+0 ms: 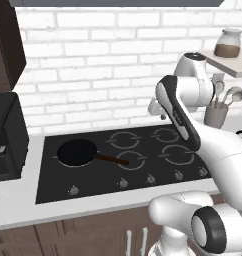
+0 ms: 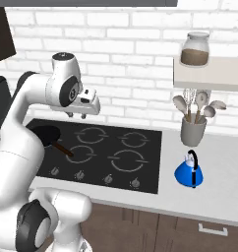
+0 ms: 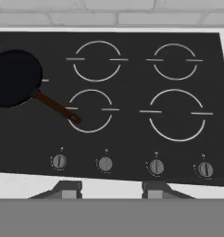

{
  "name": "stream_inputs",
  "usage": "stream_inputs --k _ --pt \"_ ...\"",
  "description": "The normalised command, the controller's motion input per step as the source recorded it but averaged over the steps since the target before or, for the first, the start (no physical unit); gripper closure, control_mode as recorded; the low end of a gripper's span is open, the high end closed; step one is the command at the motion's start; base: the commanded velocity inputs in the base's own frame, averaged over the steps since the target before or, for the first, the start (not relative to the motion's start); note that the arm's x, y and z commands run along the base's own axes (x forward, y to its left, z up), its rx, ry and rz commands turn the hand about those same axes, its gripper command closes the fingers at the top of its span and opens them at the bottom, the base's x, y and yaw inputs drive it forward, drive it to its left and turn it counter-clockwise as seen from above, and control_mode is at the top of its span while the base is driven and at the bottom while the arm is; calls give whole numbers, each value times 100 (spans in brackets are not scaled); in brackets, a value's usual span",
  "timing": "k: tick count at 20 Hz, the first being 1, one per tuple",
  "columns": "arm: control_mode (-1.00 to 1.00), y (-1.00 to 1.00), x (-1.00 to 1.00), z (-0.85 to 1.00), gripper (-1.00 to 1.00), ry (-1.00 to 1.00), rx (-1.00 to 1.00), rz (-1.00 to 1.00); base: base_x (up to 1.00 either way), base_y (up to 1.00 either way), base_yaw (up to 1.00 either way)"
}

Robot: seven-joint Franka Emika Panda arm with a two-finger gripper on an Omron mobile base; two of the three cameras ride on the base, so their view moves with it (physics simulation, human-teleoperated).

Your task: Pick the kettle from the counter and place it on a stove burner. Then turn the burner on.

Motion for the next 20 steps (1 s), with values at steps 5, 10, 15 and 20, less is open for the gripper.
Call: stream_inputs --k 5,10,15,20 --pt "-100 -25 -10 0 -100 -1 0 0 0 0 0" --pt "-100 -100 -67 0 -100 -8 0 0 0 0 0" --pt "-100 -100 -67 0 -100 -7 0 0 0 0 0" --pt "-100 -100 -37 0 -100 -1 -3 0 0 0 0"
